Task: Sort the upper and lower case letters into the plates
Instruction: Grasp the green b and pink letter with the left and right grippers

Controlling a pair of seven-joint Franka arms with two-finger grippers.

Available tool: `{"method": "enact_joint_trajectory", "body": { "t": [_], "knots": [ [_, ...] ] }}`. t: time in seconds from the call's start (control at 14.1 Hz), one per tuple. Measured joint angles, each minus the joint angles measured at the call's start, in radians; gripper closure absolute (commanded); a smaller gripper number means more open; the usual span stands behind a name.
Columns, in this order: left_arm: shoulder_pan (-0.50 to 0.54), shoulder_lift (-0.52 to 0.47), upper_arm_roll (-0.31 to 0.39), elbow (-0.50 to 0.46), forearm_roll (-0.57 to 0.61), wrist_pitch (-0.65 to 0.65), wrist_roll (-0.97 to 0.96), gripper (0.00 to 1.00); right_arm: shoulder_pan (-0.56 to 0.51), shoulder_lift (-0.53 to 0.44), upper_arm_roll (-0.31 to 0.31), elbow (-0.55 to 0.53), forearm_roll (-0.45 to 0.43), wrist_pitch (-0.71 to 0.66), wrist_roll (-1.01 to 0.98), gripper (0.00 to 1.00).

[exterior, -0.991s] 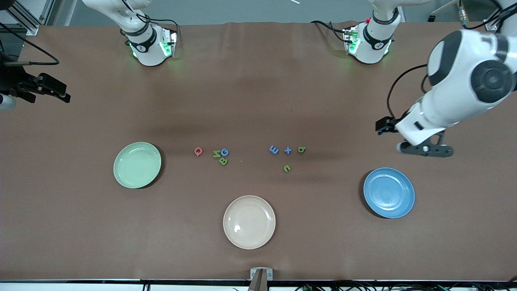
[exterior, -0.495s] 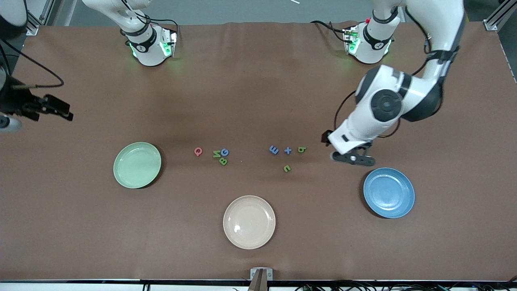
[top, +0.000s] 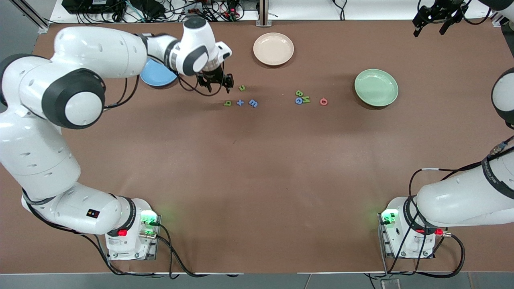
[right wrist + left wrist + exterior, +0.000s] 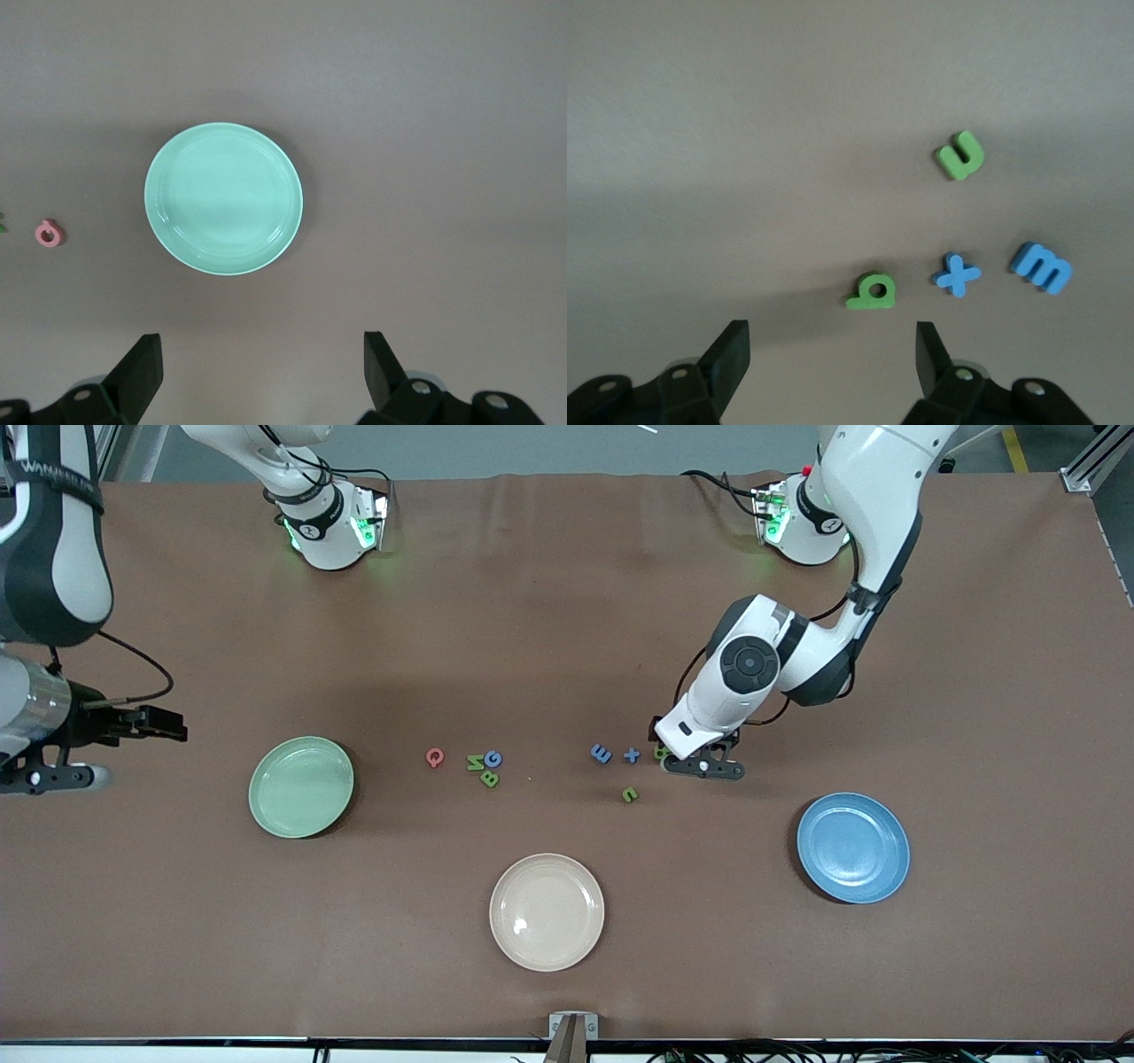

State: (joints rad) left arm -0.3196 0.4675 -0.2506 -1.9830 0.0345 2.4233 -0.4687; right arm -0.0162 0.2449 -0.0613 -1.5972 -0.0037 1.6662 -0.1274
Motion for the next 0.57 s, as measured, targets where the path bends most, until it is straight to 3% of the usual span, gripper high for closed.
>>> {"method": "enact_joint_trajectory", "body": {
  "t": [0.28,0.57],
  "knots": [
    [-0.019,0.050,0.001,-0.007,0.062,0.035,-0.108,0.33,0.017,0.019,0.008,-0.042,0.138,0.052,0.171,0.00],
    [-0.022,0.078,0.001,0.003,0.077,0.047,-0.145,0.34,0.115,0.023,0.016,-0.211,0.162,0.267,0.331,0.00]
  ]
}}
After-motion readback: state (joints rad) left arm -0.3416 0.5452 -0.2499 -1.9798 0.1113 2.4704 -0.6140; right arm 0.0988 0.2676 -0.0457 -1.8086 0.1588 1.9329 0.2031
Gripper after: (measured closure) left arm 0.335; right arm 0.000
